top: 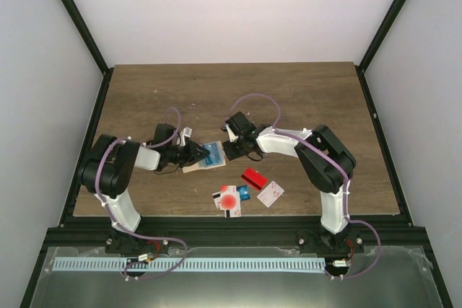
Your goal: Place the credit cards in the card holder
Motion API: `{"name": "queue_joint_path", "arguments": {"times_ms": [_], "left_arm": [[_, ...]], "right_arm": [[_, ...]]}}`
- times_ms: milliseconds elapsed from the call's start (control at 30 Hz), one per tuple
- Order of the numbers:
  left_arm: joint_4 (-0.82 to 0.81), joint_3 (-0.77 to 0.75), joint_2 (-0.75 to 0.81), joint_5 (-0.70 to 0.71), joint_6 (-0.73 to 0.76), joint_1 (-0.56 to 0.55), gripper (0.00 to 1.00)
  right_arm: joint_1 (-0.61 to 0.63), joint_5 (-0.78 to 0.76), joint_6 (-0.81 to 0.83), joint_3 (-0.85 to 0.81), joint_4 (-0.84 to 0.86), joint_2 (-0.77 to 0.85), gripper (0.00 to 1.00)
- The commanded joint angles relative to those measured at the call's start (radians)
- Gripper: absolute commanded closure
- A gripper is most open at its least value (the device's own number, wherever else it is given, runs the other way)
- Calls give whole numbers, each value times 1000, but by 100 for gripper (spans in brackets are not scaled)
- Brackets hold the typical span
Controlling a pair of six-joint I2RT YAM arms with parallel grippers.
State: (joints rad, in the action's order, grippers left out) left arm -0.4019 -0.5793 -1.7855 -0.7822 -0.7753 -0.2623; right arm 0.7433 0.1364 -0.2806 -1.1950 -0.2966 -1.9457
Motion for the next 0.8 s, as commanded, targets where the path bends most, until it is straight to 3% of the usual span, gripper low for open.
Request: {"name": "queue_joint_path", "arguments": {"times_ms": [0,333,467,533,600,667,767], "left_arm": [[145,0,41,84,62,-13,76],[344,21,246,182,141,-15,42],[412,17,312,230,177,-17,37],[441,12,334,273,194,-18,45],[447,7,341,302,204,-19,58],[435,4,333,309,209,-25,75],[414,-11,305,302,215,-41,89]], "right_arm": [[10,-15,13,-1,-35,0,99],[6,-15,14,-10,-37,3,99],[5,-13,13,-24,-45,7,89],[3,-4,13,-30,-47,17,80],[0,6,11,-37,-47,35,73],[-5,8,3,-46,-50,58,58],[-15,11,-21,-49,-45,97,46]]}}
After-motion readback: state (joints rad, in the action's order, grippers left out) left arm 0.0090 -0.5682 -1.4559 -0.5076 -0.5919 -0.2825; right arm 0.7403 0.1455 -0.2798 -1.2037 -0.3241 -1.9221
